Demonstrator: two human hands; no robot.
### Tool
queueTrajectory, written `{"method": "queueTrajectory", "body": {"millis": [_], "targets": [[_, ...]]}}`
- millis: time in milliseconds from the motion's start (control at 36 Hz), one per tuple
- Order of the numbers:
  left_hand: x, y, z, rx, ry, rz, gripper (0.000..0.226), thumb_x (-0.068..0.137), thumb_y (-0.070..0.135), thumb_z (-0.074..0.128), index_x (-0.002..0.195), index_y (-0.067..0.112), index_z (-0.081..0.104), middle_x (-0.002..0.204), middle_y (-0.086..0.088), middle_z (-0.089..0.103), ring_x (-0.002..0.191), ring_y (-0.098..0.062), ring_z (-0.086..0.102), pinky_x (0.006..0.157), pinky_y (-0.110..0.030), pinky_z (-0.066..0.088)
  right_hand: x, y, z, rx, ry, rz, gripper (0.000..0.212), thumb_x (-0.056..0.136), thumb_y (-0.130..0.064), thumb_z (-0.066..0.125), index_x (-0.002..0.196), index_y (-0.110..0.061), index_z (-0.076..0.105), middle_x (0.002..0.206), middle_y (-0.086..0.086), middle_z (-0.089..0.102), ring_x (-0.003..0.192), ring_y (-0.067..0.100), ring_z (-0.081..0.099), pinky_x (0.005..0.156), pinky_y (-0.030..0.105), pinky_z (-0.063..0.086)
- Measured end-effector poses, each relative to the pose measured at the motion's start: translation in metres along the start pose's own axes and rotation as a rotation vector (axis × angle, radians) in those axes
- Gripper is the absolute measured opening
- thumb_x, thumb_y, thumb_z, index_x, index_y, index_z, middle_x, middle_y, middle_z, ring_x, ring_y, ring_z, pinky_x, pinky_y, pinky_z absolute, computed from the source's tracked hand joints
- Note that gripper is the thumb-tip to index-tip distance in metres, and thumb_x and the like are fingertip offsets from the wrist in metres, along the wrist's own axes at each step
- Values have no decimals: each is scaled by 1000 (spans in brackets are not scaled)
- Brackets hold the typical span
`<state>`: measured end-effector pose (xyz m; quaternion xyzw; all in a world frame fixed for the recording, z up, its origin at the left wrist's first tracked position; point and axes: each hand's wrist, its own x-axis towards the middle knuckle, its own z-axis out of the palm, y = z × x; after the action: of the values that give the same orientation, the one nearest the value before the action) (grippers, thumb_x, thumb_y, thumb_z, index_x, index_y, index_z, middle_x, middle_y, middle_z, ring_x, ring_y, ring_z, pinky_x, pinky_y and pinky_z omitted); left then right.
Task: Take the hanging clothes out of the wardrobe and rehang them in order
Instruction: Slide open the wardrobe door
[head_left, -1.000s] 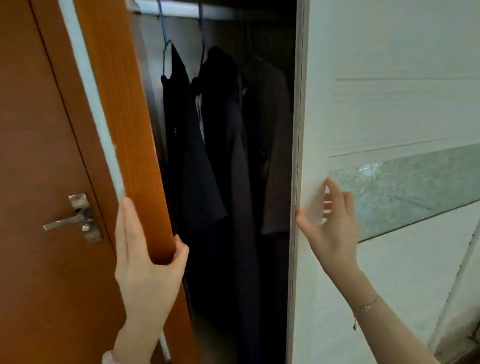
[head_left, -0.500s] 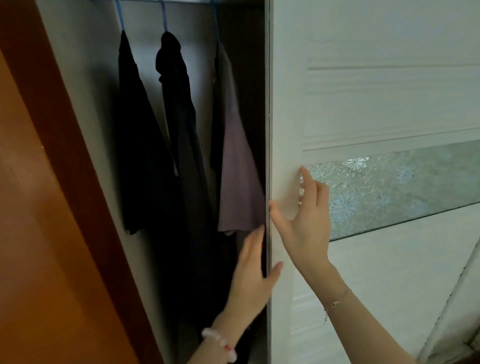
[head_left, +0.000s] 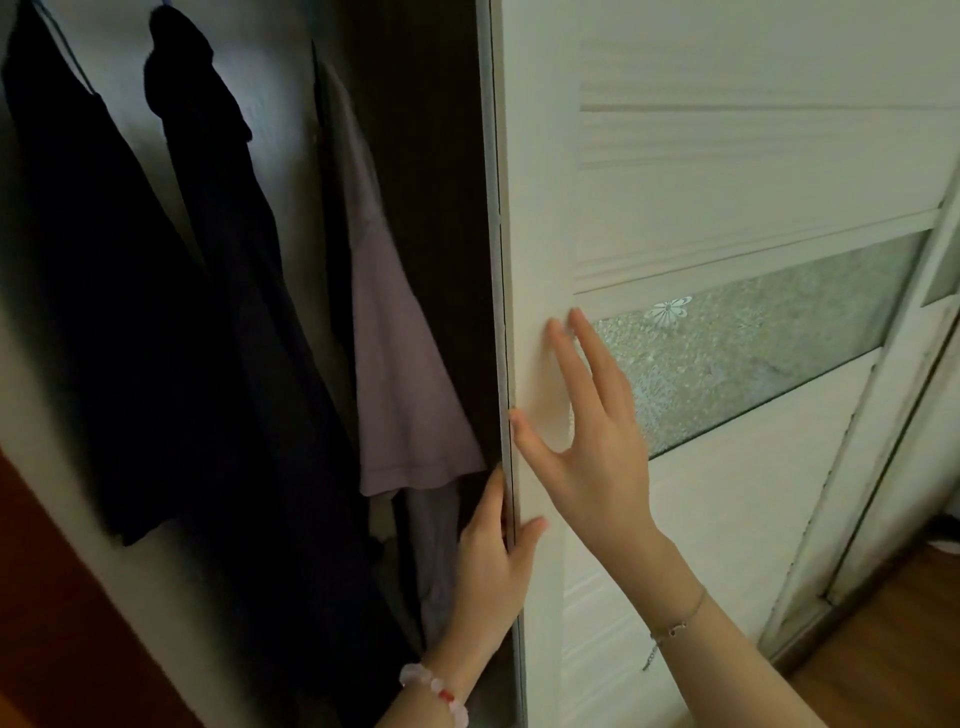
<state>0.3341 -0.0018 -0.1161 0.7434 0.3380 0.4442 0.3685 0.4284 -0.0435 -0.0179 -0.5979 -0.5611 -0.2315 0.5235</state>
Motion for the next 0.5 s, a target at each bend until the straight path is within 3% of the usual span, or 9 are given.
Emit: {"method": "queueTrajectory", "body": {"millis": [139, 278, 417, 500], "targets": [[17, -2, 20, -37, -100, -17, 65, 85, 26, 63, 142, 25, 33, 138, 0, 53, 128, -13, 49, 105, -31, 44, 4, 20, -8, -27, 0, 65, 68, 85, -38, 60, 146, -24, 32, 152, -3, 33, 138, 13, 35, 96, 20, 39], [31, 3, 39, 4, -179, 25, 87, 70, 70, 51, 141, 20, 39, 135, 1, 50, 124, -14, 51, 101, -31, 49, 9, 45, -16, -50, 12, 135, 66, 86, -38, 60, 145, -26, 32, 144, -4, 42, 131, 10, 41, 98, 11, 34], [47, 3, 70, 39, -161, 74, 58, 83, 33, 66, 135, 14, 48, 116, 4, 46, 108, -14, 57, 89, -24, 54, 17, 75, -25, -3, 29, 170, 67, 86, -35, 62, 145, -26, 32, 139, -6, 44, 124, 9, 47, 95, 30, 51], [56, 5, 93, 26, -136, 71, 58, 81, 37, 68, 132, 15, 51, 115, 5, 48, 106, -13, 59, 86, -22, 55, 21, 96, -28, -5, 46, 170, 65, 87, -36, 61, 145, -26, 33, 136, -5, 46, 121, 12, 50, 93, 37, 52]]}}
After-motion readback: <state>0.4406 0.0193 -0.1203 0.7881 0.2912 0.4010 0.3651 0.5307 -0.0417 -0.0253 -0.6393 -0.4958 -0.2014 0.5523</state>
